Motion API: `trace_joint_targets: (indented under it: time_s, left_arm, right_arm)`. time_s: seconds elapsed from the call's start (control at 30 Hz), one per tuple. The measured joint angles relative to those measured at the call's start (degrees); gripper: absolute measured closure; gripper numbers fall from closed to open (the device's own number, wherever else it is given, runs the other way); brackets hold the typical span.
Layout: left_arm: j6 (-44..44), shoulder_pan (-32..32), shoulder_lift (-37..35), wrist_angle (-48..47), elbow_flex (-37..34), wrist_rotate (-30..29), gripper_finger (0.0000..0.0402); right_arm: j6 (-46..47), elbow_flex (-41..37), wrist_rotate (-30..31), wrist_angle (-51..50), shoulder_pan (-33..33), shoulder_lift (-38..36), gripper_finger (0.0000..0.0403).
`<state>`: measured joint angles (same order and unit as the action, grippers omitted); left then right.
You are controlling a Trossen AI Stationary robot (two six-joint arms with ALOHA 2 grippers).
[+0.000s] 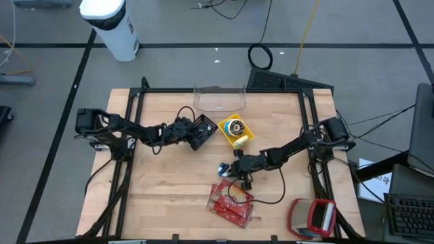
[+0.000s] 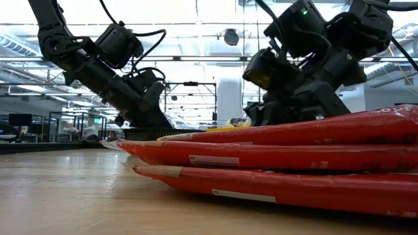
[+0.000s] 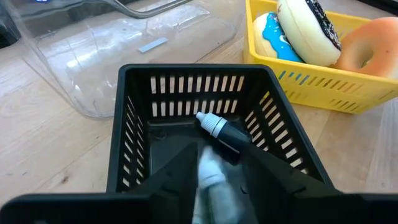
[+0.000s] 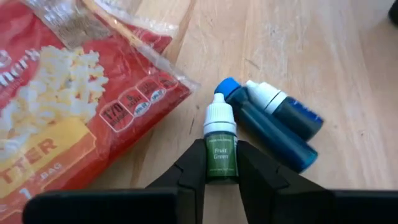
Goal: Pick & Place Food Item
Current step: Put the right green bottle into the black bin, then put the green bottle into the black bin
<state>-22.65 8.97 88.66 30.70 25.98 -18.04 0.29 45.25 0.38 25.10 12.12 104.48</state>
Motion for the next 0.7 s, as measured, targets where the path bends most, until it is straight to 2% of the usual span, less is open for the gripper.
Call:
trace_joint_targets:
  time_s: [0.23, 0.33, 0.43, 0.7]
  left_arm:
    - [-0.1, 0.0, 0.0, 0.0, 0.0, 0.0, 0.0204]
    - [-0.4, 0.0, -0.3, 1.0, 0.0, 1.4, 0.0187]
    - [-0.7, 0.0, -0.5, 3.6, 0.5, 4.8, 0.0178]
    - [-3.0, 0.0, -0.6, 11.6, 3.2, 18.7, 0.0176]
  right_arm:
    - [-1.7, 0.0, 1.6, -2.0, 0.0, -4.0, 0.0346]
    - [-3.2, 0.0, 4.6, -2.4, 0.3, -6.6, 0.0345]
    - [-6.6, 0.0, 9.4, -3.5, 0.4, -8.7, 0.0345]
    - [-15.8, 0.0, 25.1, -2.5, 0.3, -10.4, 0.0345]
